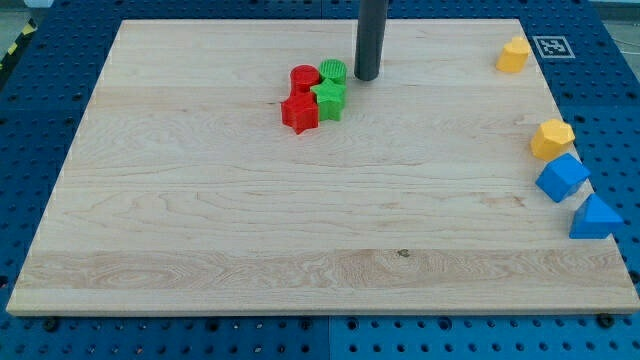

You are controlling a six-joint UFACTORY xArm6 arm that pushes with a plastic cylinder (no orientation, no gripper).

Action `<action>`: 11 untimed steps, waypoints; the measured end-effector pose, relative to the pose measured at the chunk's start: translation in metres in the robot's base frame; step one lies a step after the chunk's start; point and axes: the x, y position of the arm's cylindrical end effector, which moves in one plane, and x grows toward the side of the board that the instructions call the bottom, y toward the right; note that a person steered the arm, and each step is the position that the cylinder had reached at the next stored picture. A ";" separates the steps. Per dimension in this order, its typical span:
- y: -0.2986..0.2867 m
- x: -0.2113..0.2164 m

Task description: Place the blue triangle left to the blue cube

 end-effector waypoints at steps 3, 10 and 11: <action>0.045 0.000; 0.217 0.029; 0.248 0.036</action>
